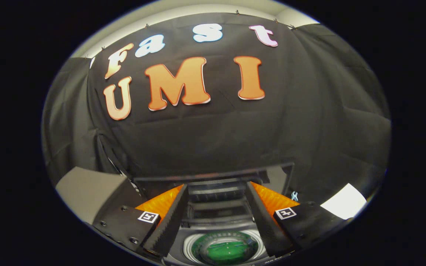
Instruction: Put the clothes into the washing machine and then close the washing machine lid.
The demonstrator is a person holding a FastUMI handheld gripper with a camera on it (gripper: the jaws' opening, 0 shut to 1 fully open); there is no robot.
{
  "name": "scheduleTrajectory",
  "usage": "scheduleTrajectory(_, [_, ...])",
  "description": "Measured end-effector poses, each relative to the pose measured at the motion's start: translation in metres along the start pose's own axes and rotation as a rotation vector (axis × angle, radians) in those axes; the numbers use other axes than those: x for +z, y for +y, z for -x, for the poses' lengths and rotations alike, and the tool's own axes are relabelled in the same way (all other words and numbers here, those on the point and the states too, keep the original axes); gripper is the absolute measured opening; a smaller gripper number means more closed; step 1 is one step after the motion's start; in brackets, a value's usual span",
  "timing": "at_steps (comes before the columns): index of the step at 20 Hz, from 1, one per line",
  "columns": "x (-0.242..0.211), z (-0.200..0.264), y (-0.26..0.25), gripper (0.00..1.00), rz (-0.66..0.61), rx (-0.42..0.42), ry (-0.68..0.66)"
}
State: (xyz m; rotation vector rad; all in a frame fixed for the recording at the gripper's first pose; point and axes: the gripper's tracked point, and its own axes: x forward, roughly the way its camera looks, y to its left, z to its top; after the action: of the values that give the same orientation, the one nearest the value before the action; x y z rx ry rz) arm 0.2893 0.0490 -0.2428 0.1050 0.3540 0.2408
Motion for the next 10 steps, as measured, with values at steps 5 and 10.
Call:
scheduleTrajectory(5, [0.035, -0.079, 0.026, 0.99, 0.063, 0.018, 0.004])
scheduleTrajectory(10, [-0.009, -0.145, 0.021, 0.99, 0.07, -0.026, 0.145])
